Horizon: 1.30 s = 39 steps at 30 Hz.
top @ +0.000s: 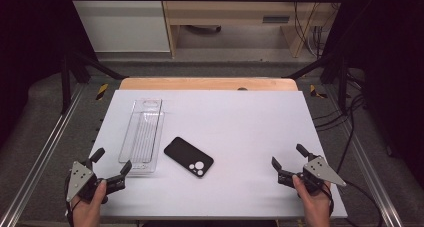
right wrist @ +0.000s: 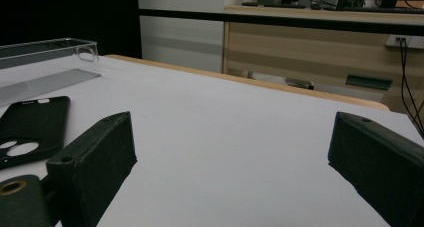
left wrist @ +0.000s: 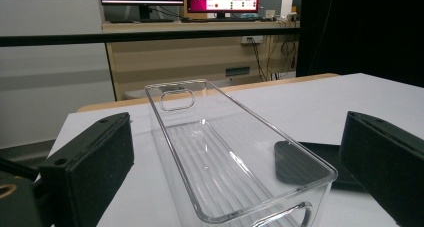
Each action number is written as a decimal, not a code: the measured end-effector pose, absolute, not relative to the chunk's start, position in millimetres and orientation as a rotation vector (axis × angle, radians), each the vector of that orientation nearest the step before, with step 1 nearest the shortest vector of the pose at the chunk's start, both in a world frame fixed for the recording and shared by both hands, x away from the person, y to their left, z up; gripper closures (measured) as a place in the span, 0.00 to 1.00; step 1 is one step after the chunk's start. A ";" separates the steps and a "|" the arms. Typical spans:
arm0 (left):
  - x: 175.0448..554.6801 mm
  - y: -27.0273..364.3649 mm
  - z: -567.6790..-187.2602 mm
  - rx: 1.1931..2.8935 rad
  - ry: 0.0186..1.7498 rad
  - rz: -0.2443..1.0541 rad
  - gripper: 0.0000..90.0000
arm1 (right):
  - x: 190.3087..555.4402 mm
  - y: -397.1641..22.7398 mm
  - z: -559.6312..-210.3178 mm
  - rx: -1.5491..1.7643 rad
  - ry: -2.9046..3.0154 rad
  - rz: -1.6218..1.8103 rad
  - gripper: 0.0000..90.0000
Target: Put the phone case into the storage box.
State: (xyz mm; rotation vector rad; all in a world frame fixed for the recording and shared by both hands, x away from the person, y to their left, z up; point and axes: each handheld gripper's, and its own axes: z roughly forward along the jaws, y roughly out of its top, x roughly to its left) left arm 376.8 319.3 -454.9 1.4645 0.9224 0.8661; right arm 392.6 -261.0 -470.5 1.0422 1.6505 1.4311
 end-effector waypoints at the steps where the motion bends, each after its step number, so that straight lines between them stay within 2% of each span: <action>1: 376.6 319.1 -455.0 1.468 0.924 0.868 0.01 | 391.9 -261.4 -470.6 1.059 1.649 1.437 0.06; 14: 374.6 318.4 -456.8 1.486 0.928 0.871 0.01 | 398.6 -248.7 -469.5 1.122 1.825 1.331 0.10; 22: 373.9 318.5 -457.4 1.486 0.930 0.869 0.01 | 410.3 -224.7 -470.6 1.088 2.026 1.217 0.18; 39: 374.4 315.2 -457.4 1.502 0.914 0.863 0.01 | 448.0 -174.1 -456.6 1.083 2.284 1.131 0.15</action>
